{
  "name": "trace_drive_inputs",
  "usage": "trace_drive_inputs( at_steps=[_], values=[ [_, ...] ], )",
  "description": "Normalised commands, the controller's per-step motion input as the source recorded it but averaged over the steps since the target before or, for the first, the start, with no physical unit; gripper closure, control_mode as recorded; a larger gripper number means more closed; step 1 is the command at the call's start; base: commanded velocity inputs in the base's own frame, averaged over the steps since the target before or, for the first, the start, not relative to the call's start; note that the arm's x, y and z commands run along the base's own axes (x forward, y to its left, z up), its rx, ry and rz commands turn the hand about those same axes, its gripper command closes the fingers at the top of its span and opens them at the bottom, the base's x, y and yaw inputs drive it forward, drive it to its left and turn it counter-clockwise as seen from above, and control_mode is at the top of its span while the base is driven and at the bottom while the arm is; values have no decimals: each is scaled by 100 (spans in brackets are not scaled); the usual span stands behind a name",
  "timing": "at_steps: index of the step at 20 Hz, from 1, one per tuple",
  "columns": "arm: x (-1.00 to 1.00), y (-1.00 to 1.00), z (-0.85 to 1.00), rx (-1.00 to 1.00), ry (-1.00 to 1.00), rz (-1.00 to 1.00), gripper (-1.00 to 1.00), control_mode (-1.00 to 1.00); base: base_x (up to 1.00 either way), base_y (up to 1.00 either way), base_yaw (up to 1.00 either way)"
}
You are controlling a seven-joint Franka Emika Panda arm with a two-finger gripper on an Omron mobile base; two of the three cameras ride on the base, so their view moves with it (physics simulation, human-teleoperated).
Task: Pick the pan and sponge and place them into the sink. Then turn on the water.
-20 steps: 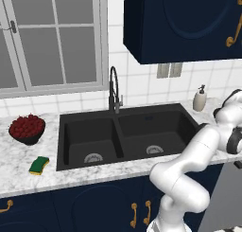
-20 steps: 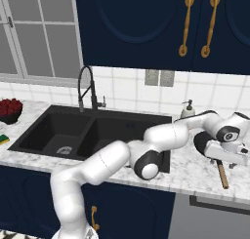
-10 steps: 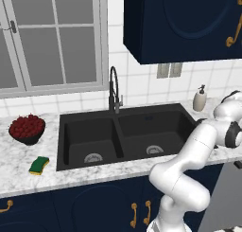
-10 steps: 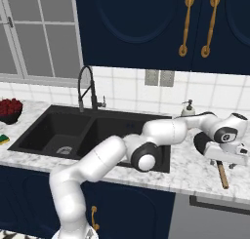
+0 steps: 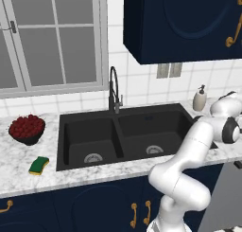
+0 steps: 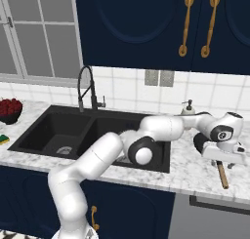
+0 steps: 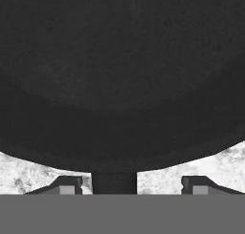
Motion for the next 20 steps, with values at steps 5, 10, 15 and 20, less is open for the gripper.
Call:
trace_drive_inputs(
  at_steps=[5,10,15,20],
  values=[
    [0,14,-28,1,7,0,100,-100,0,0,0],
    [-6,11,-4,2,2,2,100,-100,0,0,0],
    [-14,55,13,1,-13,21,100,-100,0,0,0],
    [0,78,38,0,-20,38,100,-100,0,0,0]
  ],
)
